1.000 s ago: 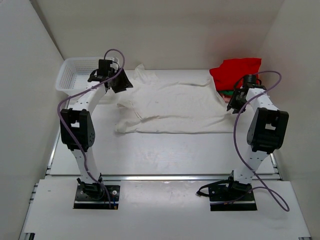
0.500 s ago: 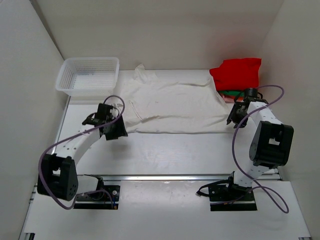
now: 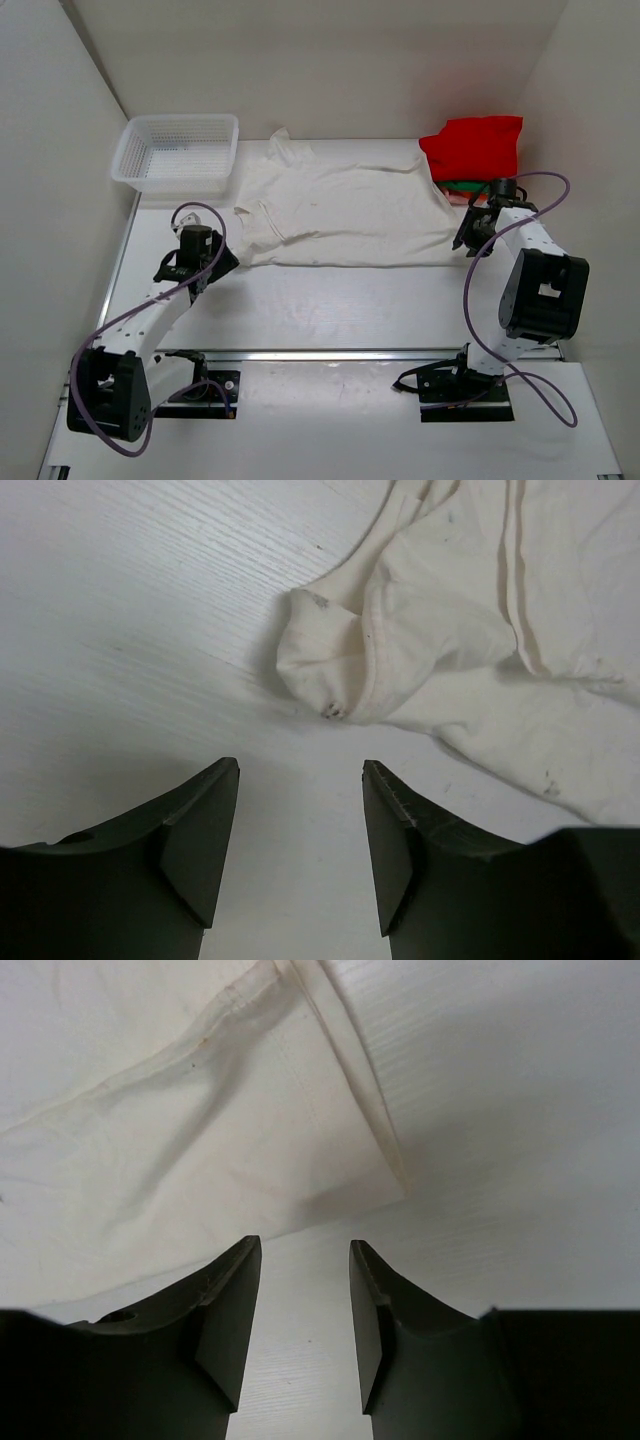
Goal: Fold and stack the t-shirts
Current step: Fold the flattened tshirt in 1/3 of the way
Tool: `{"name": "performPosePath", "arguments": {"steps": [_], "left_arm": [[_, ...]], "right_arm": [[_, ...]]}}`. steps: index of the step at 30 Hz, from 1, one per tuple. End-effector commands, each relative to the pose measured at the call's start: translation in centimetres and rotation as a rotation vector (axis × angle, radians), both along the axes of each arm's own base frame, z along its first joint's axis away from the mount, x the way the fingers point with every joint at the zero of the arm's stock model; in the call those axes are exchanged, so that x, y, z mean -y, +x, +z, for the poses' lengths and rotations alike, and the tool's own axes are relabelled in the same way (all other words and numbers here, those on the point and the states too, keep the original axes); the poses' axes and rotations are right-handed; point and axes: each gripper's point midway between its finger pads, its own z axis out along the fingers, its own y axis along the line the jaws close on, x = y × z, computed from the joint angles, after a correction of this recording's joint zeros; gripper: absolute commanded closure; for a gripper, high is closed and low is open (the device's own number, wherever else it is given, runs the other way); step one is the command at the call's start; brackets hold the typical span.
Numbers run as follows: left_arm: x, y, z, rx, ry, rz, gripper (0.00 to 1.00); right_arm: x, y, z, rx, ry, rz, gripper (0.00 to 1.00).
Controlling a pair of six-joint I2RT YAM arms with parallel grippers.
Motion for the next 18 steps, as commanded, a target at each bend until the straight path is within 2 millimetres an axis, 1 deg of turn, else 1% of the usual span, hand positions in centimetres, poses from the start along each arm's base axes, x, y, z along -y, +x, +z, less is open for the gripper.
{"name": "performPosePath", "arguments": {"steps": [1, 3, 6, 9, 11, 12, 13, 14, 15, 16, 17, 18], "left_arm": [[0.2, 2.0, 0.0, 0.064, -0.048, 0.072, 0.37], [0.6, 2.5, -0.4, 0.063, -0.075, 0.075, 0.36], [1.1, 3.3, -1.1, 0.066, -0.106, 0.091, 0.36], [1.4, 3.9, -2.3, 0.043, -0.117, 0.093, 0.37], [1.5, 4.2, -2.9, 0.037, -0.131, 0.102, 0.39], [1.6, 4.4, -3.1, 0.038, -0.142, 0.109, 0.45], [1.5, 4.4, -3.3, 0.04, -0.143, 0.115, 0.59], [1.4, 4.1, -3.6, 0.035, -0.143, 0.119, 0.8], [1.2, 4.3, -3.3, 0.042, -0.137, 0.123, 0.96], [1.1, 4.4, -2.8, 0.062, -0.133, 0.13, 1.0], [0.7, 4.4, -2.7, 0.069, -0.128, 0.141, 1.0], [0.5, 4.0, -2.8, 0.07, -0.123, 0.138, 1.0]], "right_arm": [[0.0, 0.8, 0.0, 0.026, -0.007, 0.013, 0.62], [0.0, 0.9, 0.0, 0.028, -0.005, 0.015, 0.61], [0.1, 1.1, -0.4, 0.023, 0.0, 0.013, 0.62], [0.2, 1.2, -0.9, 0.01, 0.001, 0.012, 0.61], [0.3, 1.1, -1.2, 0.001, -0.001, 0.012, 0.62], [0.3, 0.8, -1.9, -0.024, 0.001, 0.009, 0.61], [0.0, 1.1, -1.9, -0.025, -0.002, 0.02, 0.62], [0.2, 0.8, -2.2, -0.038, -0.001, 0.011, 0.61], [-0.1, 0.7, -2.7, -0.05, 0.006, 0.016, 0.62], [0.0, 1.0, -2.6, -0.046, 0.008, 0.016, 0.61], [-0.2, 0.9, -3.1, -0.056, 0.007, 0.018, 0.62], [-0.6, 1.3, -3.2, -0.053, 0.009, 0.028, 0.61]]}}
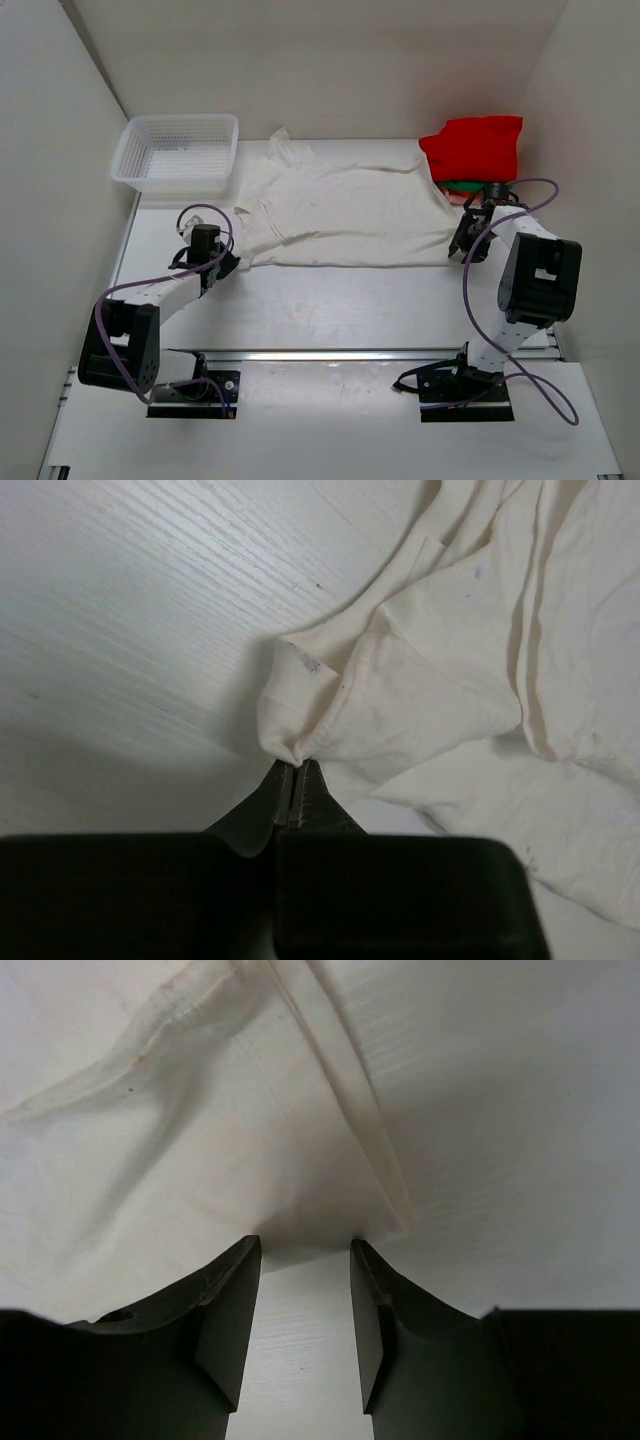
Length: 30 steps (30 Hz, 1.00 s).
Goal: Fold and stack the t-shirts
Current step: Fold the flattened tshirt in 1/3 of the way
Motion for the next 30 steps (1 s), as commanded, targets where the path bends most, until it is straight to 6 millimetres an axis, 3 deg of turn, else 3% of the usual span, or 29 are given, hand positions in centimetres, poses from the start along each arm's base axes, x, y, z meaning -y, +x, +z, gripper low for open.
{"name": "performPosePath", "arguments": {"steps": [1, 4, 5, 7, 12, 18, 24, 26, 30], "left_arm": [[-0.8, 0.8, 2.1, 0.095, -0.003, 0.034, 1.0], [-1.6, 0.3, 2.2, 0.086, 0.022, 0.039, 1.0], [-1.8, 0.3, 2.6, 0.085, 0.034, 0.028, 1.0], [-2.2, -0.2, 2.4, 0.056, 0.046, 0.017, 1.0], [-2.2, -2.5, 3.5, 0.0, 0.118, -0.069, 1.0], [-4.1, -6.1, 4.3, -0.034, 0.184, -0.086, 1.0], [-4.6, -7.5, 4.9, -0.052, 0.208, -0.1, 1.0], [-4.8, -7.9, 5.1, -0.054, 0.225, -0.104, 1.0], [-5.6, -8.5, 6.0, -0.066, 0.273, -0.101, 1.0]], "right_arm": [[-0.4, 1.4, -0.1, 0.027, -0.014, 0.024, 0.63], [-0.9, 1.5, -1.4, -0.013, -0.015, 0.044, 0.72], [-1.0, 0.9, -2.2, -0.062, -0.013, 0.052, 0.92], [-1.0, 0.7, -2.1, -0.086, -0.017, 0.064, 1.0], [-1.0, -1.4, -1.4, -0.133, -0.007, 0.086, 1.0], [-1.5, -5.2, -0.7, -0.209, -0.006, 0.128, 1.0], [-0.6, -8.7, 1.3, -0.218, -0.048, 0.109, 1.0], [0.4, -9.5, 2.6, -0.197, -0.075, 0.09, 1.0], [1.2, -10.6, 3.0, -0.18, -0.08, 0.057, 1.0]]}}
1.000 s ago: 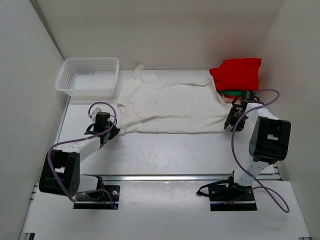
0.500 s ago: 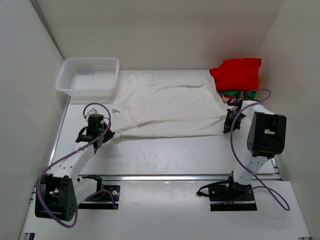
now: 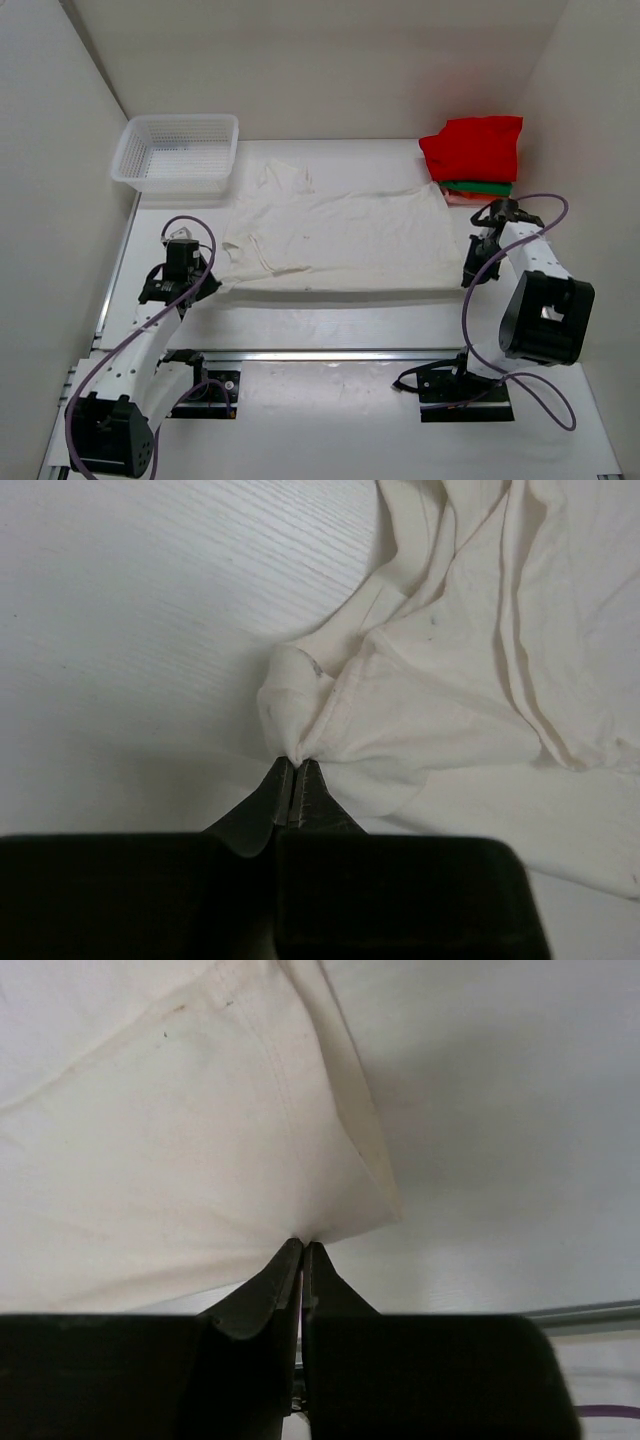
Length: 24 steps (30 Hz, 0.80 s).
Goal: Fold and stack the t-shirts
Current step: Fold the flattened tshirt in 1/3 of the way
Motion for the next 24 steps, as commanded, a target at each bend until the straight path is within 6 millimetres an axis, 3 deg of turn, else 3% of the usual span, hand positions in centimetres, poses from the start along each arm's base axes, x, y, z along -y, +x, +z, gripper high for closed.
{"name": "performPosePath", "arguments": {"steps": [1, 5, 13, 14, 15, 18, 22, 24], "left_arm": [[-1.7, 0.1, 2.7, 0.029, 0.091, 0.012, 1.0], [-2.8, 0.3, 4.3, 0.019, 0.15, -0.007, 1.0], [-0.2, -0.5, 7.1, 0.108, 0.067, -0.127, 1.0], [0.1, -0.7, 7.4, 0.109, 0.062, -0.134, 0.91], [0.3, -0.9, 7.4, 0.111, 0.052, -0.134, 0.75], [0.2, -0.8, 9.5, 0.215, 0.044, -0.099, 0.47], [-0.4, 0.0, 12.8, 0.304, 0.055, -0.046, 0.37], [-0.3, 1.1, 14.3, 0.343, 0.06, -0.051, 0.37]], "right_arm": [[1.8, -1.8, 0.4, -0.015, -0.066, -0.011, 1.0], [1.4, -2.2, 0.3, -0.028, -0.068, 0.003, 1.0], [1.2, -3.0, 0.9, -0.009, -0.068, -0.005, 1.0], [1.1, -3.0, 1.0, -0.012, -0.072, -0.001, 1.0], [1.1, -3.1, 1.1, -0.008, -0.071, 0.002, 1.0], [1.4, -3.1, 1.6, -0.009, -0.069, -0.025, 1.0], [1.5, -3.0, 2.4, 0.007, -0.075, -0.023, 0.99], [1.5, -3.0, 2.6, 0.012, -0.078, -0.016, 0.85]]}}
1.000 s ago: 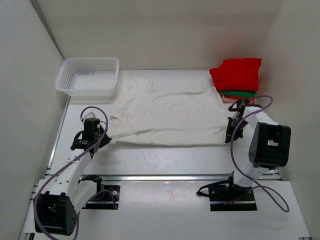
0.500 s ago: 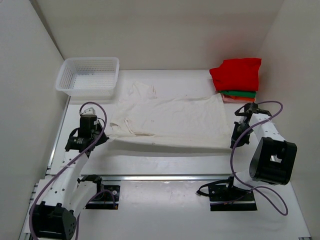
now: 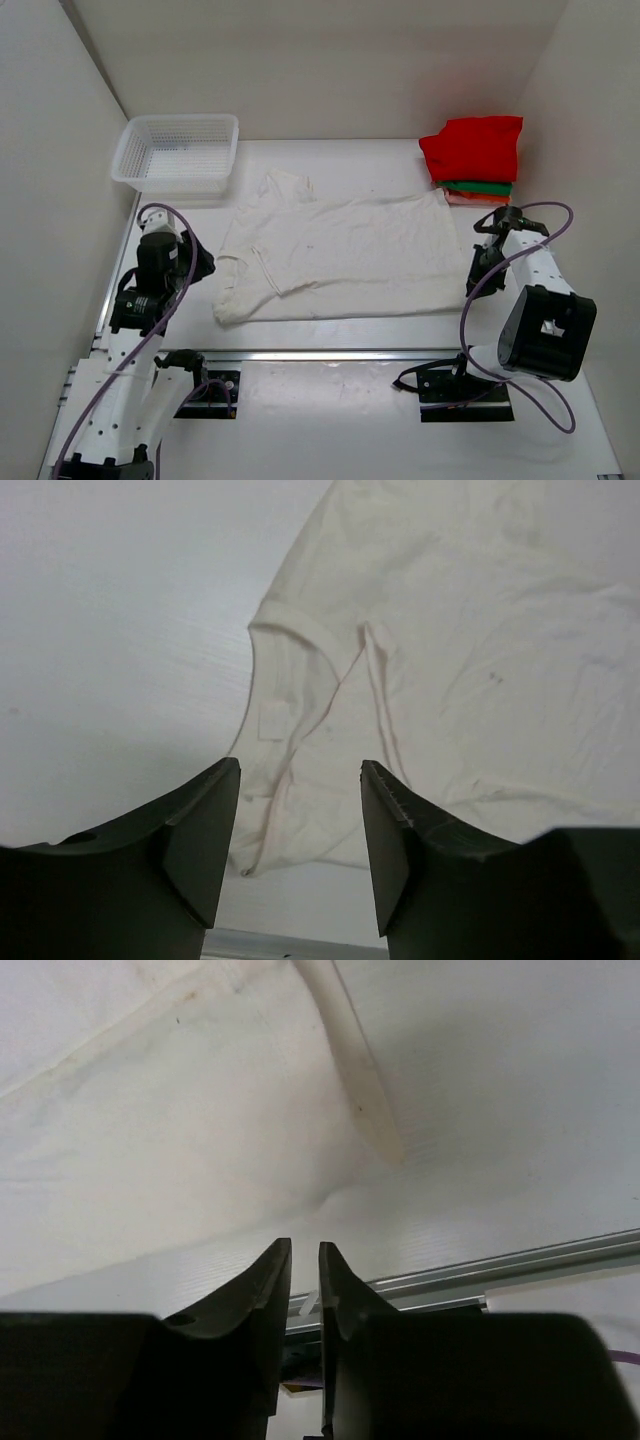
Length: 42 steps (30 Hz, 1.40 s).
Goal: Fold and stack the t-shirts
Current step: Fold the flattened tshirt in 1/3 of the way
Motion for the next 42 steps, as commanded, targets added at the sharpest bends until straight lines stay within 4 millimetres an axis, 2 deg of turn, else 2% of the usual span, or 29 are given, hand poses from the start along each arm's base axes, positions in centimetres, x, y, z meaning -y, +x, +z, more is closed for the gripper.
{"name": "performPosePath", "arguments": {"steps": [1, 3, 4, 6, 7, 8, 10, 11, 12, 13, 14, 15, 16, 17, 18, 19, 21, 23, 27, 28, 32, 33, 36, 38, 41, 42], "left_arm": [[-0.1, 1.9, 4.1, 0.115, -0.003, 0.02, 0.37], [0.7, 3.4, 4.7, 0.135, -0.028, -0.018, 0.4], [0.8, 3.8, 4.8, 0.134, -0.028, -0.032, 0.41], [2.4, 5.8, 4.4, 0.079, -0.043, -0.108, 0.42], [2.8, 6.7, 5.1, 0.083, -0.035, -0.13, 0.41], [4.1, 8.3, 3.2, -0.005, -0.038, -0.182, 0.4], [5.9, 10.4, 2.7, -0.041, -0.055, -0.237, 0.38], [6.9, 11.8, 2.4, -0.049, -0.053, -0.26, 0.37], [7.1, 12.7, 2.2, -0.053, -0.056, -0.263, 0.37], [8.0, 14.0, 1.9, -0.055, -0.056, -0.28, 0.37], [8.5, 15.4, 1.6, -0.053, -0.048, -0.286, 0.37], [8.6, 15.8, 0.9, -0.066, -0.047, -0.277, 0.37], [8.8, 16.7, -0.2, -0.092, -0.04, -0.275, 0.38], [9.0, 17.2, -1.7, -0.13, -0.033, -0.271, 0.37], [9.1, 17.2, -2.4, -0.147, -0.033, -0.268, 0.38], [9.2, 17.1, -4.6, -0.197, -0.039, -0.27, 0.38], [8.9, 16.3, -8.3, -0.276, -0.054, -0.247, 0.39], [9.0, 15.7, -11.2, -0.328, -0.048, -0.243, 0.39], [7.6, 13.6, -15.1, -0.452, 0.001, -0.209, 0.4], [6.6, 13.0, -15.8, -0.486, 0.035, -0.181, 0.4], [4.1, 11.3, -16.7, -0.541, 0.051, -0.11, 0.4], [3.2, 10.9, -17.0, -0.546, 0.048, -0.087, 0.4], [2.2, 10.4, -17.2, -0.552, 0.064, -0.068, 0.39], [1.8, 9.3, -17.9, -0.603, 0.089, -0.062, 0.41], [1.6, 7.1, -19.1, -0.664, 0.084, -0.067, 0.4], [1.5, 7.3, -18.6, -0.638, 0.076, -0.064, 0.4]], "right_arm": [[0.7, 0.5, 1.8, 0.051, -0.043, 0.007, 0.83], [1.5, 1.0, 2.1, 0.065, -0.076, -0.008, 0.73], [1.9, 1.2, 2.4, 0.073, -0.087, -0.012, 0.72], [2.2, 2.4, 3.4, 0.116, -0.103, -0.015, 0.69], [2.3, 3.0, 3.6, 0.124, -0.103, -0.005, 0.68], [2.1, 4.5, 4.2, 0.161, -0.11, 0.003, 0.68], [1.4, 7.8, 5.8, 0.237, -0.131, 0.019, 0.68], [1.1, 9.0, 5.6, 0.247, -0.128, 0.031, 0.68], [0.4, 10.8, 6.7, 0.302, -0.131, 0.037, 0.68], [-0.6, 11.9, 6.2, 0.294, -0.114, 0.051, 0.68], [-1.3, 14.0, 5.7, 0.329, -0.082, 0.046, 0.68], [-1.7, 14.6, 6.1, 0.354, -0.07, 0.051, 0.67], [-2.2, 15.5, 5.4, 0.349, -0.063, 0.053, 0.68], [-3.4, 16.2, 4.5, 0.349, -0.014, 0.07, 0.68], [-4.1, 17.0, 4.2, 0.362, 0.002, 0.066, 0.67], [-5.0, 17.4, 3.1, 0.349, 0.019, 0.075, 0.68], [-5.8, 17.5, 0.5, 0.297, 0.035, 0.076, 0.68], [-6.7, 17.4, -0.8, 0.263, 0.044, 0.099, 0.68], [-8.3, 15.6, -3.3, 0.176, 0.045, 0.13, 0.68], [-8.5, 14.8, -4.0, 0.151, 0.054, 0.128, 0.68], [-9.8, 11.6, -5.3, 0.102, 0.101, 0.113, 0.68], [-10.9, 11.4, -5.1, 0.112, 0.112, 0.135, 0.68], [-11.8, 9.5, -5.8, 0.092, 0.12, 0.142, 0.67], [-12.5, 8.0, -6.5, 0.059, 0.137, 0.139, 0.67], [-12.8, 7.4, -6.3, 0.066, 0.141, 0.157, 0.68], [-12.8, 7.4, -6.4, 0.066, 0.137, 0.159, 0.68]]}}
